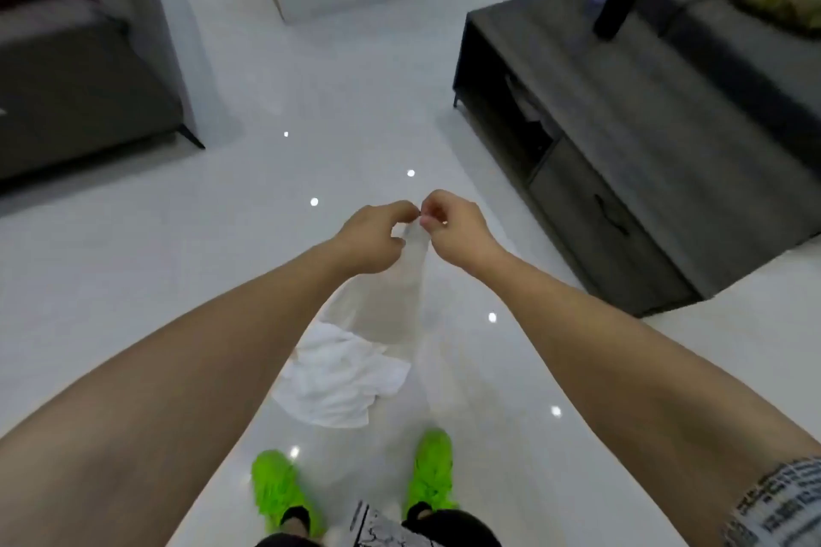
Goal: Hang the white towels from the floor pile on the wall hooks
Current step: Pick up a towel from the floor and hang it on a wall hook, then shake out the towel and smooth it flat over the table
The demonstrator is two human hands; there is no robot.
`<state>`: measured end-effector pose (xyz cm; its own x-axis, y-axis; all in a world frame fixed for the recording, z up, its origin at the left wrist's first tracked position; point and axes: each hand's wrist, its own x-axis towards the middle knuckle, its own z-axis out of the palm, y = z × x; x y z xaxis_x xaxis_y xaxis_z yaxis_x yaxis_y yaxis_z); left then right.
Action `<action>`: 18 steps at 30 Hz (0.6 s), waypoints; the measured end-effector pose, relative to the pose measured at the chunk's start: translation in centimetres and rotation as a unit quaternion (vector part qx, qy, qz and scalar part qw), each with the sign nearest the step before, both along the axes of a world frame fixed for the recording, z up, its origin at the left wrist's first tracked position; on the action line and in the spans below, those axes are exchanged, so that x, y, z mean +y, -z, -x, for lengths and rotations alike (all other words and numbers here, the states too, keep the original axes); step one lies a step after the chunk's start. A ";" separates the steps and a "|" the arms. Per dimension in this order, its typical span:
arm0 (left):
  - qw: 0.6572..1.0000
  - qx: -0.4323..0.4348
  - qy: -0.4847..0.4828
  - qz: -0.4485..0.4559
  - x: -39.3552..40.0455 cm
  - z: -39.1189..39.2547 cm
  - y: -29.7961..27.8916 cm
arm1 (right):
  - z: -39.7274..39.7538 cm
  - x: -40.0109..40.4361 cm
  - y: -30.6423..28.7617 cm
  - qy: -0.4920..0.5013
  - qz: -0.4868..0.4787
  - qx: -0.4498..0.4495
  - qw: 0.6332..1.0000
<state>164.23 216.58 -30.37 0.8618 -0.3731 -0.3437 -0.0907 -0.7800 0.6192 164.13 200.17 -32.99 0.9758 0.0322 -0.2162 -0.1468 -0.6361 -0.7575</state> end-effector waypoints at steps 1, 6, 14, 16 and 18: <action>1.000 -0.015 0.001 0.012 -1.3 -0.7 -2.6 | -0.5 -1.4 -2.8 0.007 -0.006 -0.024 1.000; 0.992 -0.125 0.025 0.013 -8.5 -2.9 -14.6 | -0.6 -8.3 -14.7 0.022 -0.036 -0.121 0.992; 0.959 -0.257 0.035 0.111 -17.5 -4.5 -26.3 | 0.2 -17.4 -26.1 0.094 -0.238 -0.192 0.947; 0.951 -0.282 0.020 0.128 -19.1 -5.7 -28.0 | 0.1 -19.3 -27.9 0.059 -0.263 -0.153 0.951; 0.938 -0.315 0.007 0.144 -20.7 -7.3 -29.3 | -0.4 -21.1 -28.7 0.011 -0.216 -0.114 0.970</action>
<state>171.55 195.92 -1.05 0.8545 -0.3841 0.3497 -0.5182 -0.5850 0.6238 164.54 179.03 -4.32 0.9981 0.0503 0.0344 0.0460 -0.2508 -0.9669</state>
